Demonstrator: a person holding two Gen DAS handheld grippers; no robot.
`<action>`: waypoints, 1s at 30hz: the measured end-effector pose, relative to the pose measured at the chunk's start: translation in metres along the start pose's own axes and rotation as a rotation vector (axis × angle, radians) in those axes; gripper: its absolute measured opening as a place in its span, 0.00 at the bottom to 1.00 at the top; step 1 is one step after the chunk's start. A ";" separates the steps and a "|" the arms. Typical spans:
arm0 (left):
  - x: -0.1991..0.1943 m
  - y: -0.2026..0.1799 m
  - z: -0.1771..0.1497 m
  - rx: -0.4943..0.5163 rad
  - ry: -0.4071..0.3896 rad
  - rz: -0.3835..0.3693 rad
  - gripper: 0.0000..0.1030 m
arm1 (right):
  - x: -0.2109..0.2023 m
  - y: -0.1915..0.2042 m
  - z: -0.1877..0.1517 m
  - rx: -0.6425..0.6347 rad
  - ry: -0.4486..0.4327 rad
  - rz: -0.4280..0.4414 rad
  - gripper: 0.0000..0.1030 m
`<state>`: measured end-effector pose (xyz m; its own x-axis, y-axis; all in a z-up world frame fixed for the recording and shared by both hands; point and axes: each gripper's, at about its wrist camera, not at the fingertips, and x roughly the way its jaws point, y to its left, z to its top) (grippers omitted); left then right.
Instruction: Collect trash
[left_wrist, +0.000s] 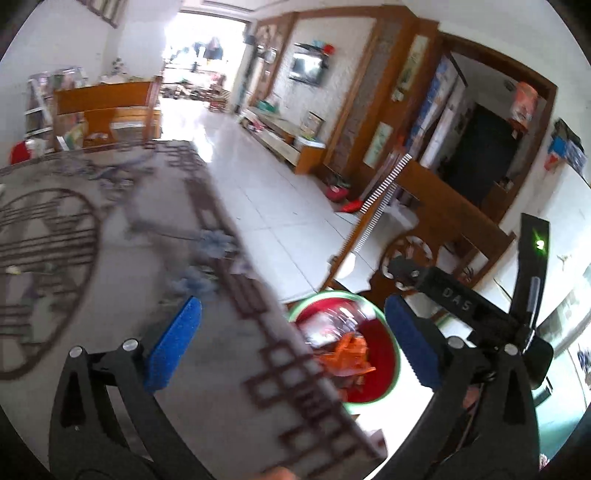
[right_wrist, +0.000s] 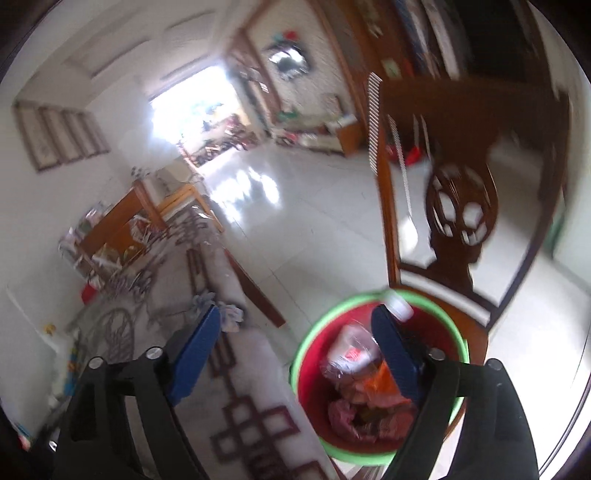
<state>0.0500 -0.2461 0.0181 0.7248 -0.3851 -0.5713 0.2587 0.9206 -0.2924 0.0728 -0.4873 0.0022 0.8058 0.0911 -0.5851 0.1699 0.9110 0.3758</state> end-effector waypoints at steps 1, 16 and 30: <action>-0.010 0.012 0.001 -0.014 -0.013 0.008 0.95 | -0.005 0.011 -0.001 -0.032 -0.029 0.008 0.87; -0.119 0.110 -0.018 0.045 -0.331 0.302 0.95 | -0.044 0.134 -0.055 -0.181 -0.301 0.097 0.93; -0.129 0.163 -0.026 -0.075 -0.271 0.338 0.95 | -0.033 0.156 -0.095 -0.236 -0.247 0.050 0.93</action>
<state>-0.0181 -0.0476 0.0239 0.9049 -0.0229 -0.4251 -0.0616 0.9810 -0.1840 0.0184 -0.3098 0.0116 0.9276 0.0640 -0.3680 0.0142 0.9784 0.2061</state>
